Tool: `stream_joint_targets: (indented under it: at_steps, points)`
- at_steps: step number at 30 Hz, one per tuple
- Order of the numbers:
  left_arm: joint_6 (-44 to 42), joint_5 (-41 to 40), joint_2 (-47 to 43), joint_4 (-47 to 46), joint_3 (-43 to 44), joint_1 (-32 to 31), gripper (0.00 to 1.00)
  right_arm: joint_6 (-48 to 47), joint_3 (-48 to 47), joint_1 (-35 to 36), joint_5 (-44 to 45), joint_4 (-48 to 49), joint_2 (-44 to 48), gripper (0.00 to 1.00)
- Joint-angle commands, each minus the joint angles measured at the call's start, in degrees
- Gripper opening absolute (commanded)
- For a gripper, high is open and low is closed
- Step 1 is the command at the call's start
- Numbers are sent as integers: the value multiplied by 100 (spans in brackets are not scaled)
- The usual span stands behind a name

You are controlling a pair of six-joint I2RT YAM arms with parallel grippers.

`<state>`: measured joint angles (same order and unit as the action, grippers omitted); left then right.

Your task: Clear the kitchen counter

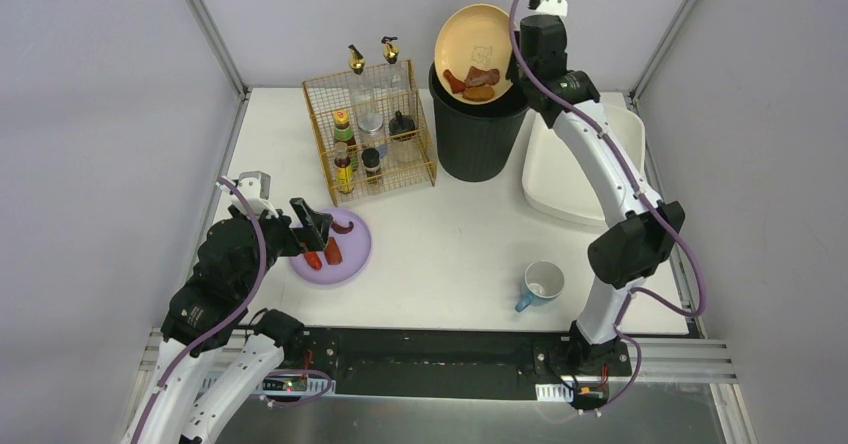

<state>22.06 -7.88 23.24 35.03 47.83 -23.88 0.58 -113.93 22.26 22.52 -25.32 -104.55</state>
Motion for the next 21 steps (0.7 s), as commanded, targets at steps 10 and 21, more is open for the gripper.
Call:
stream_joint_targets:
  at_steps: [10,21]
  points:
    - [20,66,3,-93,-19,76,100,-2882,889,773,1663,2815,583,0]
    - [17,58,41,-92,-15,76,100,-5316,1769,1336,2085,5318,524,0]
